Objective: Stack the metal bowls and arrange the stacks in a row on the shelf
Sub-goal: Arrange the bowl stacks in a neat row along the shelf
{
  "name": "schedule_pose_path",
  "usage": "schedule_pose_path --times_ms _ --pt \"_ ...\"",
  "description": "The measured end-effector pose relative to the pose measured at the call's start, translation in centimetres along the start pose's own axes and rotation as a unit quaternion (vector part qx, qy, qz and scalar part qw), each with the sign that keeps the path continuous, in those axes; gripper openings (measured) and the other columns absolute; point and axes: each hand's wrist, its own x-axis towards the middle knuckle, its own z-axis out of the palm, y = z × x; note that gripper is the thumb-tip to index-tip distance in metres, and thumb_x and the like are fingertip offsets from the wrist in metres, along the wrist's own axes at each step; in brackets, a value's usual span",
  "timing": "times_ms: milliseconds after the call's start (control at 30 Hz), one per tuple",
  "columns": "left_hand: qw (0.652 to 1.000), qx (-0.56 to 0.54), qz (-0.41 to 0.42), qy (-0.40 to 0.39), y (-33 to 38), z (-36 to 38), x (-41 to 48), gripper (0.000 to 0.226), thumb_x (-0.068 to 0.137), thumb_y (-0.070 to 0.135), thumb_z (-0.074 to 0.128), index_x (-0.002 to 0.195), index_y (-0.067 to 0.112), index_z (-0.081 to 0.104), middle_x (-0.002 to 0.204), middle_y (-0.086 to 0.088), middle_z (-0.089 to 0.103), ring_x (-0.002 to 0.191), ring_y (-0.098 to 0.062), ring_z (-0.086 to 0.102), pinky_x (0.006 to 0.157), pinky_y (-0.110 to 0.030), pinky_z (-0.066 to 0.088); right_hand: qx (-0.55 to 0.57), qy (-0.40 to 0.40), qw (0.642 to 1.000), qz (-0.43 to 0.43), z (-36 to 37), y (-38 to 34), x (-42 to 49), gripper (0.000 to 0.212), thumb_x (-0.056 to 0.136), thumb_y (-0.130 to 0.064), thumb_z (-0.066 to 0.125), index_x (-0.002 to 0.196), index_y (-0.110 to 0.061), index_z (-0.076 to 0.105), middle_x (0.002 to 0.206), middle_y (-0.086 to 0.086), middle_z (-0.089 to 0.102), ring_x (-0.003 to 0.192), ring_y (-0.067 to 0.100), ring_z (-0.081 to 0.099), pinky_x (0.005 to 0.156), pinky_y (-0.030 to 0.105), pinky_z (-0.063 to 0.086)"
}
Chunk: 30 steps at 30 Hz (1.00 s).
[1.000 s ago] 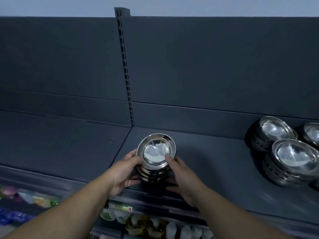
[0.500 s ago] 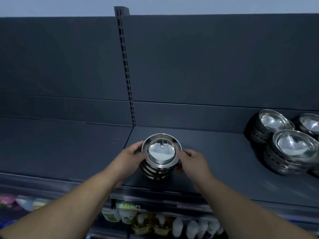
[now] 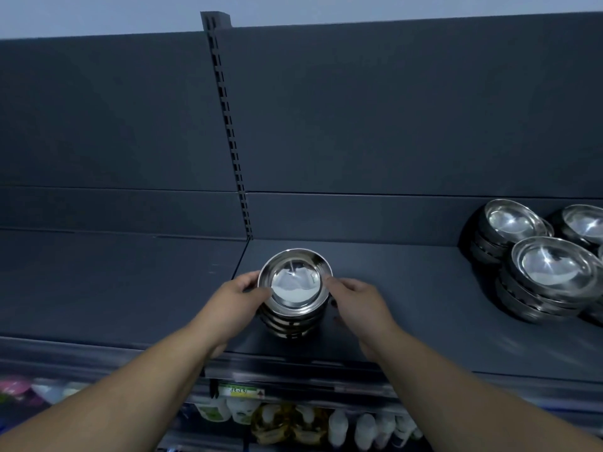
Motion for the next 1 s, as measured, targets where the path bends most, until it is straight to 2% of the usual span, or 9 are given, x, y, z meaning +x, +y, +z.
schedule_pose_path --times_ms 100,233,367,467,533,667,833,900,1000 --pt "1.0 -0.018 -0.011 -0.006 -0.5 0.2 0.0 0.026 0.091 0.024 0.06 0.116 0.028 0.067 0.103 0.007 0.075 0.102 -0.014 0.068 0.097 -0.036 0.051 -0.004 -0.02 1.0 -0.009 0.2 -0.3 -0.2 0.032 0.091 -0.043 0.063 0.115 -0.023 0.071 0.093 -0.016 0.068 0.083 0.0 0.059 0.093 0.031 0.051" --pt "1.0 -0.027 -0.012 -0.005 -0.8 0.4 0.0 0.027 0.087 0.029 0.062 0.113 0.03 0.067 0.104 0.008 0.075 0.104 -0.013 0.068 0.101 -0.041 0.049 0.004 -0.038 0.999 -0.024 0.2 -0.5 -0.2 0.037 0.093 -0.043 0.061 0.124 -0.024 0.066 0.094 -0.023 0.065 0.091 -0.004 0.059 0.095 0.026 0.049" --pt "0.999 -0.038 -0.01 -0.012 -0.7 0.4 0.0 0.036 0.078 0.038 0.062 0.112 0.03 0.068 0.104 0.007 0.075 0.103 -0.014 0.068 0.102 -0.043 0.048 -0.006 -0.038 0.998 -0.043 0.1 -0.3 0.3 0.037 0.095 -0.042 0.058 0.124 -0.022 0.066 0.087 -0.027 0.06 0.081 -0.015 0.052 0.068 0.006 0.038" --pt "0.999 -0.039 -0.005 -0.018 -0.7 0.4 0.0 0.029 0.083 0.034 0.062 0.111 0.029 0.069 0.103 0.006 0.075 0.102 -0.015 0.069 0.101 -0.043 0.049 -0.012 -0.036 0.998 -0.049 0.1 -0.2 0.6 0.036 0.094 -0.041 0.059 0.124 -0.022 0.067 0.092 -0.025 0.065 0.079 -0.018 0.051 0.065 0.003 0.036" --pt "0.999 -0.036 -0.007 -0.015 -0.8 0.4 0.1 0.026 0.087 0.031 0.062 0.111 0.028 0.069 0.103 0.006 0.075 0.102 -0.015 0.069 0.101 -0.043 0.05 -0.017 -0.036 0.998 -0.051 0.2 -0.1 0.6 0.035 0.094 -0.041 0.06 0.123 -0.022 0.067 0.095 -0.022 0.067 0.08 -0.017 0.053 0.066 0.003 0.037" --pt "1.0 -0.016 -0.002 0.003 -0.9 0.4 0.2 0.028 0.087 0.031 0.061 0.114 0.03 0.068 0.103 0.009 0.074 0.102 -0.012 0.068 0.099 -0.04 0.051 -0.026 -0.033 0.998 -0.05 0.2 -0.2 0.3 0.033 0.095 -0.039 0.059 0.121 -0.021 0.069 0.084 -0.027 0.062 0.084 -0.011 0.058 0.066 0.004 0.037" --pt "0.989 0.12 0.039 0.078 0.0 0.6 -0.2 0.028 0.089 0.03 0.061 0.117 0.034 0.063 0.097 0.008 0.07 0.085 -0.013 0.062 0.077 -0.027 0.049 -0.013 -0.005 0.998 -0.061 0.1 -0.2 0.2 0.038 0.091 -0.04 0.066 0.122 -0.019 0.068 0.108 -0.013 0.07 0.093 0.001 0.063 0.084 0.016 0.046" --pt "0.983 0.147 0.057 0.095 0.1 0.6 -0.1 0.027 0.088 0.025 0.061 0.113 0.032 0.066 0.087 0.008 0.069 0.078 -0.015 0.06 0.071 -0.025 0.045 -0.005 0.007 0.998 -0.062 0.1 -0.1 0.1 0.038 0.088 -0.039 0.069 0.12 -0.019 0.07 0.105 -0.01 0.073 0.095 0.005 0.067 0.093 0.027 0.053" --pt "0.98 0.154 0.07 0.107 0.4 0.6 0.2 0.021 0.087 0.021 0.061 0.105 0.029 0.069 0.077 0.005 0.066 0.069 -0.015 0.058 0.065 -0.025 0.044 -0.002 0.016 0.998 -0.065 0.2 -0.1 0.2 0.03 0.088 -0.035 0.07 0.113 -0.019 0.073 0.095 -0.01 0.075 0.087 0.006 0.068 0.091 0.03 0.055"
